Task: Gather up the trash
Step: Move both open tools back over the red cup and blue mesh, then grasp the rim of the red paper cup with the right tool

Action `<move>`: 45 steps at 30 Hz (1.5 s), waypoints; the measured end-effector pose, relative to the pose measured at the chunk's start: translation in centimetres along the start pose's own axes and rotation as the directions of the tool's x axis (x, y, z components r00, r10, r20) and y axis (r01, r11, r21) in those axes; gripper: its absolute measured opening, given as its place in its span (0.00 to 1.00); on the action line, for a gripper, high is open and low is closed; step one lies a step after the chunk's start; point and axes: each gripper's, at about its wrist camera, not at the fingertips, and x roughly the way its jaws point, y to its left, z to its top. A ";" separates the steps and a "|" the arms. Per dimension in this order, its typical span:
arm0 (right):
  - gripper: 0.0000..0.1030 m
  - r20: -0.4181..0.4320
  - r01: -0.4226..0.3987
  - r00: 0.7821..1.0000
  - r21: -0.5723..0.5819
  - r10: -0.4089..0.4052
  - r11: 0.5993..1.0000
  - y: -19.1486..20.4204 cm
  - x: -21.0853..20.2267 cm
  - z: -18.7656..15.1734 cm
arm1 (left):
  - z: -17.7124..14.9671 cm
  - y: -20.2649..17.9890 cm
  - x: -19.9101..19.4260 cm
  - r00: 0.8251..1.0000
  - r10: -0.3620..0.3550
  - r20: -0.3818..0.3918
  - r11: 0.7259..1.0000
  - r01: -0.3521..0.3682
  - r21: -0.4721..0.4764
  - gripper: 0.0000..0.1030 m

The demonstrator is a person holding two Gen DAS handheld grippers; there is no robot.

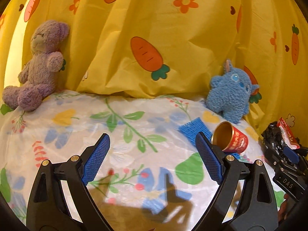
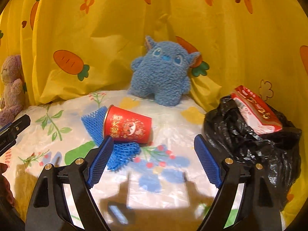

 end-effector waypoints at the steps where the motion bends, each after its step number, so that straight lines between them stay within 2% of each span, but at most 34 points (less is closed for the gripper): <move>1: 0.82 -0.007 -0.010 1.000 -0.006 0.010 1.000 0.6 0.4 0.1 | 0.0 0.7 0.1 1.000 0.014 -0.001 1.000 -0.014 -0.012 0.86; 11: 0.84 -0.031 -0.023 0.999 -0.026 0.022 0.999 3.1 3.9 1.1 | 0.2 5.5 1.4 0.993 0.118 -0.020 0.988 -0.119 -0.099 0.86; 18: 0.83 -0.038 -0.009 0.999 -0.004 0.009 1.000 3.6 5.9 2.0 | 0.0 5.6 2.1 0.992 0.123 -0.031 0.989 -0.125 -0.083 0.86; 21: 0.75 -0.044 -0.013 0.999 -0.006 0.013 1.000 4.0 6.6 2.5 | 0.0 5.9 2.3 0.992 0.120 -0.038 0.988 -0.123 -0.097 0.86; 24: 0.62 -0.066 0.000 0.998 -0.017 -0.001 1.000 4.3 7.5 2.6 | -0.1 6.0 2.7 0.992 0.114 -0.048 0.988 -0.119 -0.104 0.86; 26: 0.43 -0.085 0.007 0.996 -0.017 -0.008 1.000 4.3 7.9 2.6 | 0.0 5.7 2.8 0.993 0.109 -0.052 0.989 -0.114 -0.098 0.86; 29: 0.26 -0.092 0.015 0.996 -0.014 -0.016 1.000 3.9 7.8 2.4 | 0.0 5.0 3.0 0.995 0.088 -0.051 0.992 -0.092 -0.087 0.86; 35: 0.13 -0.053 0.048 0.997 -0.040 -0.050 0.998 3.3 6.7 2.2 | 0.2 2.5 3.6 0.999 0.021 -0.044 0.999 -0.023 -0.047 0.86; 39: 0.09 -0.034 0.068 0.997 -0.035 -0.069 0.997 2.2 6.1 2.3 | 0.4 -0.1 4.1 0.998 -0.041 -0.041 0.999 0.041 0.003 0.86; 45: 0.04 -0.013 0.083 0.996 -0.016 -0.083 0.996 0.1 5.2 2.3 | 0.5 -4.8 5.4 0.985 -0.159 -0.061 0.980 0.165 0.112 0.86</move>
